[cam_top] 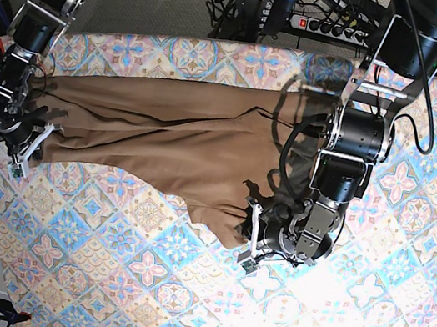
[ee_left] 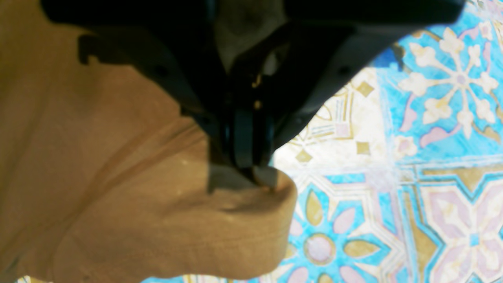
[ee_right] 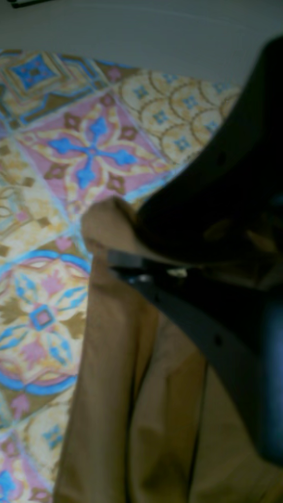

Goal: Layout the t-shirt on the table in an organized manner, then fold the t-shirt properly
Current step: 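Fold the grasped corner over the shirt body toward the right gripper, then pull the folded shirt into a long strip with both grippers, then hold the strip ends and straighten the folded shirt with both grippers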

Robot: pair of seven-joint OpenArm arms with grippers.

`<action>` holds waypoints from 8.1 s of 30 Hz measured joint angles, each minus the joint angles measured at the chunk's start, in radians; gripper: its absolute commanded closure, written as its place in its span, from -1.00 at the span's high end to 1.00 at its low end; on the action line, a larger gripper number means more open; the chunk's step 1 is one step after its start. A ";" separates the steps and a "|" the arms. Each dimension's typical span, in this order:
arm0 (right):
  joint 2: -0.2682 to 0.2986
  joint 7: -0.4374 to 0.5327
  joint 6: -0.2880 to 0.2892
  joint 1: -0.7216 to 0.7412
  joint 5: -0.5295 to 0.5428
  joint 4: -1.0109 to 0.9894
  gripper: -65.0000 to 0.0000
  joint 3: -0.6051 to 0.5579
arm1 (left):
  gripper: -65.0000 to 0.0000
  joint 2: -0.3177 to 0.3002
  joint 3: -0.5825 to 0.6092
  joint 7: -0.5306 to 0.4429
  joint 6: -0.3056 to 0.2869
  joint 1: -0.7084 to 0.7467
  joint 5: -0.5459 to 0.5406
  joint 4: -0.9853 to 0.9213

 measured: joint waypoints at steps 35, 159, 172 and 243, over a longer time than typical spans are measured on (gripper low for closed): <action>-0.031 -0.108 0.000 0.000 0.014 0.002 -1.00 0.002 | -1.00 0.017 -0.090 0.253 -0.027 0.523 0.011 1.104; -0.193 -0.209 0.058 -0.217 0.017 0.410 -0.15 0.249 | -0.06 0.095 -0.160 0.933 -0.022 0.920 -0.002 1.607; -0.198 0.005 0.047 -0.208 0.003 0.412 -0.15 0.624 | -0.06 0.092 -0.159 0.933 -0.022 0.919 0.000 1.608; -0.161 -0.656 0.041 0.053 0.220 0.368 -0.14 0.872 | -0.06 0.095 -0.155 0.943 -0.023 0.812 0.004 1.610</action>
